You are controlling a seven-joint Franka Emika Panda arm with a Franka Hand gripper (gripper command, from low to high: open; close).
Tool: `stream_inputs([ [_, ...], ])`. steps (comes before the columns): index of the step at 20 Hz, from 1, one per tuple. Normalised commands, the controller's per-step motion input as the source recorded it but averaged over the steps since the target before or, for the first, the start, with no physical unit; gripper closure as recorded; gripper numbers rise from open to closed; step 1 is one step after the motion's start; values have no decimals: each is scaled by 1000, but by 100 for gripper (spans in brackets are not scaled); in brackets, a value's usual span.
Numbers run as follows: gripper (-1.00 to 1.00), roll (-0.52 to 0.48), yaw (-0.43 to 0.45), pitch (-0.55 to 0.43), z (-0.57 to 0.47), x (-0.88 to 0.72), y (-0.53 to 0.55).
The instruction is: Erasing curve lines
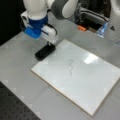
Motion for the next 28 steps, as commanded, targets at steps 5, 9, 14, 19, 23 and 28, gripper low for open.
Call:
stream_inputs([
  [5,-100,116,-17,16,-64,122,-177],
  [9,-100,138,-33,32,-53,116,-186],
  [14,-100,141,-55,-2,-90,89,-190],
  [19,-100,160,-61,-33,-122,34,-127],
  [23,-100,159,-60,-66,-130,-10,-46],
  [28,-100,145,-46,-82,-125,-11,6],
])
